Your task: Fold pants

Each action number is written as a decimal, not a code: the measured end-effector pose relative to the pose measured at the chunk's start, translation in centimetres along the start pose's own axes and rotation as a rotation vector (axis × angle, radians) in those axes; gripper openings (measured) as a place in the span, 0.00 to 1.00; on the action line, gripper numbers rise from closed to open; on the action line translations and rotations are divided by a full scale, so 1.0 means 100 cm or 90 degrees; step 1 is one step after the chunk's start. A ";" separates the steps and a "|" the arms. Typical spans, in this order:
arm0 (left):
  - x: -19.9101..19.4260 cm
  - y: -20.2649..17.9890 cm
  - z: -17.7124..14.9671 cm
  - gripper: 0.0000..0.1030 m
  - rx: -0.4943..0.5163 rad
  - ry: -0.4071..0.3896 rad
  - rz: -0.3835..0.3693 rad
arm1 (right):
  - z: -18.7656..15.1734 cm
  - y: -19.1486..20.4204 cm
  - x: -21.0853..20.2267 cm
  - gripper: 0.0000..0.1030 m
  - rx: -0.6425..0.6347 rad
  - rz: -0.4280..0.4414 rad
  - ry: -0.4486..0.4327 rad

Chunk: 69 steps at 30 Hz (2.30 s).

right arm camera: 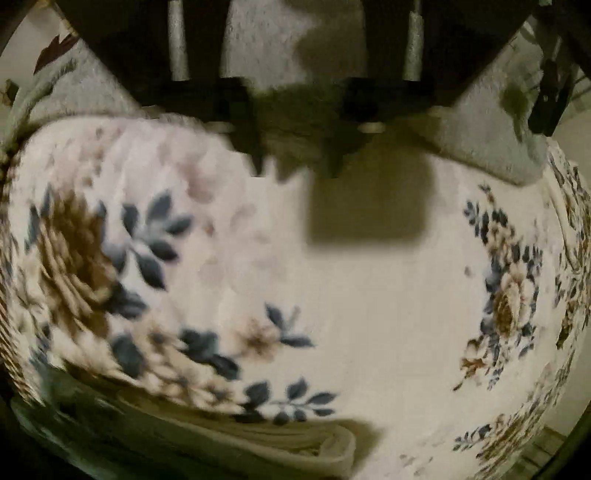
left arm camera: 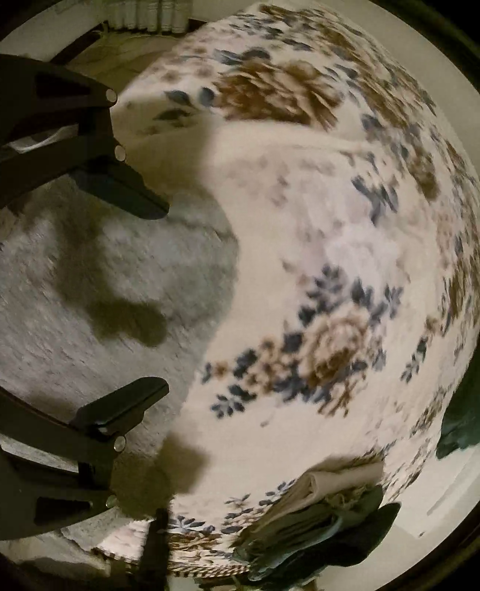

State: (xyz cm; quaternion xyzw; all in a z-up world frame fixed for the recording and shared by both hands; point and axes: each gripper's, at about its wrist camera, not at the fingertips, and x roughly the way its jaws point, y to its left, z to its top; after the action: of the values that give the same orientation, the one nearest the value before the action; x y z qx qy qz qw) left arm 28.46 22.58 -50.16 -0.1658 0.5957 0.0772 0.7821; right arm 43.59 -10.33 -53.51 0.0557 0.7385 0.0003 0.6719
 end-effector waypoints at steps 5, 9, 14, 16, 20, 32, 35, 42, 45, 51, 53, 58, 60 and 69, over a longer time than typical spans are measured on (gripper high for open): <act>-0.010 0.041 -0.031 0.84 -0.079 0.040 0.003 | -0.099 -0.065 0.004 0.54 0.122 0.040 0.042; -0.017 0.076 -0.065 0.84 -0.162 0.056 0.013 | -0.203 -0.126 0.033 0.54 0.275 0.103 0.107; 0.018 0.103 -0.078 0.63 -0.244 0.110 -0.019 | -0.259 -0.183 0.048 0.54 0.461 0.167 0.096; 0.028 0.102 -0.075 0.21 -0.245 0.102 -0.017 | -0.271 -0.200 0.049 0.53 0.510 0.189 0.079; 0.023 0.088 -0.071 0.09 -0.211 0.058 -0.019 | -0.281 -0.218 0.052 0.01 0.550 0.177 0.058; 0.008 0.106 -0.077 0.13 -0.180 0.080 0.026 | -0.315 -0.167 0.042 0.00 0.479 0.139 0.097; -0.008 0.087 -0.078 0.41 -0.129 0.095 0.065 | -0.310 -0.162 0.045 0.02 0.457 0.179 0.131; -0.064 -0.024 -0.089 0.83 0.036 0.035 0.052 | -0.314 -0.207 -0.013 0.56 0.461 0.176 0.015; -0.063 -0.100 -0.100 0.83 0.095 0.037 -0.010 | -0.320 -0.274 -0.036 0.56 0.521 0.143 -0.061; -0.029 -0.264 -0.137 0.83 0.249 0.083 -0.080 | -0.347 -0.435 -0.067 0.56 0.681 0.043 -0.179; -0.024 -0.314 -0.148 0.83 0.299 0.068 -0.078 | -0.353 -0.478 -0.067 0.56 0.711 0.015 -0.205; 0.000 -0.398 -0.168 0.83 0.367 0.062 -0.064 | -0.344 -0.560 -0.052 0.56 0.730 -0.006 -0.201; 0.010 -0.421 -0.175 0.83 0.382 0.066 -0.054 | -0.336 -0.583 -0.037 0.56 0.730 0.005 -0.187; 0.028 -0.458 -0.201 0.83 0.415 0.071 -0.012 | -0.296 -0.617 0.007 0.35 0.644 0.001 -0.148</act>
State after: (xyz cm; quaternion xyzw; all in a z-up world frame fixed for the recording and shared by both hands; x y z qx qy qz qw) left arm 25.58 -27.39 -49.90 0.0836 0.6296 -0.1341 0.7607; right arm 9.08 -69.36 -56.00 0.3740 0.5669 -0.3623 0.6383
